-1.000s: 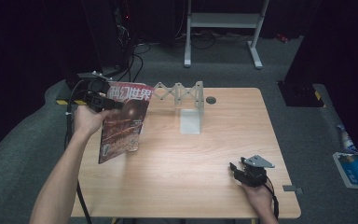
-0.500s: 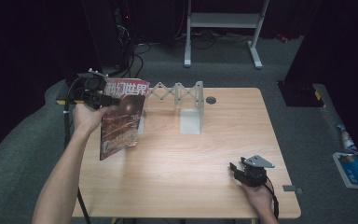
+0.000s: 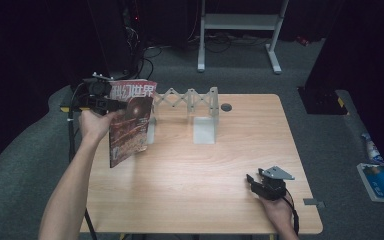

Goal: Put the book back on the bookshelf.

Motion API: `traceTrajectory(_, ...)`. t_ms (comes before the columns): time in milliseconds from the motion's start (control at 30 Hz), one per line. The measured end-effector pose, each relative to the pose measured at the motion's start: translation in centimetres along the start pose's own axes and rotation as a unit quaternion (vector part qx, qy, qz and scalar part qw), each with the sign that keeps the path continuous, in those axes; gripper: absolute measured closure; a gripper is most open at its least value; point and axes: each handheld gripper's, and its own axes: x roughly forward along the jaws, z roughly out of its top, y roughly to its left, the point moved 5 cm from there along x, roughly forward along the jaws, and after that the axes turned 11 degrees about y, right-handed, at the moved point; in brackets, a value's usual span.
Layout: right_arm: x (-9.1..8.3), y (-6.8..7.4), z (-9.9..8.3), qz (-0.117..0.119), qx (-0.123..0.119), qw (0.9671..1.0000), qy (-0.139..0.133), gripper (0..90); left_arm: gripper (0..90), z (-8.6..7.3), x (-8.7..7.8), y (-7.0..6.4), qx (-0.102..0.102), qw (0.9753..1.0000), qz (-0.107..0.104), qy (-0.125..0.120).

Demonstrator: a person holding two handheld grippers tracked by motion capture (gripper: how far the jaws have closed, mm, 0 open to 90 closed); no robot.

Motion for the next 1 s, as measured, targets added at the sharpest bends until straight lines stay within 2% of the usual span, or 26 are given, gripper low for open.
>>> traceTrajectory(167, 0.0, 0.0, 0.0, 0.000, 0.001, 1.0000, 0.000, 44.1, 82.9, 0.0, 0.3, 0.2, -0.004, 1.0000, 0.005, -0.006)
traceTrajectory(367, 0.0, 0.0, 0.0, 0.000, 0.000, 1.0000, 0.000, 44.2, 83.0, 0.1, 0.7, 0.3, -0.017, 0.9997, 0.000, -0.017)
traceTrajectory(567, 0.0, 0.0, 0.0, 0.000, 0.000, 1.0000, 0.000, 44.1, 83.4, 0.2, 1.0, 0.2, -0.008, 0.9997, 0.007, -0.023)
traceTrajectory(733, 0.0, 0.0, 0.0, 0.000, 0.000, 1.0000, 0.000, 44.1, 83.3, 0.5, 1.2, 0.1, -0.014, 0.9994, 0.003, -0.032)
traceTrajectory(867, 0.0, 0.0, 0.0, 0.000, 0.000, 1.0000, 0.000, 44.2, 83.2, 0.6, 1.4, 0.1, -0.023, 0.9993, -0.002, -0.029)
traceTrajectory(1000, 0.0, 0.0, 0.0, 0.000, 0.001, 1.0000, 0.000, 44.2, 83.0, 0.8, 1.8, 0.2, -0.026, 0.9993, 0.002, -0.028)
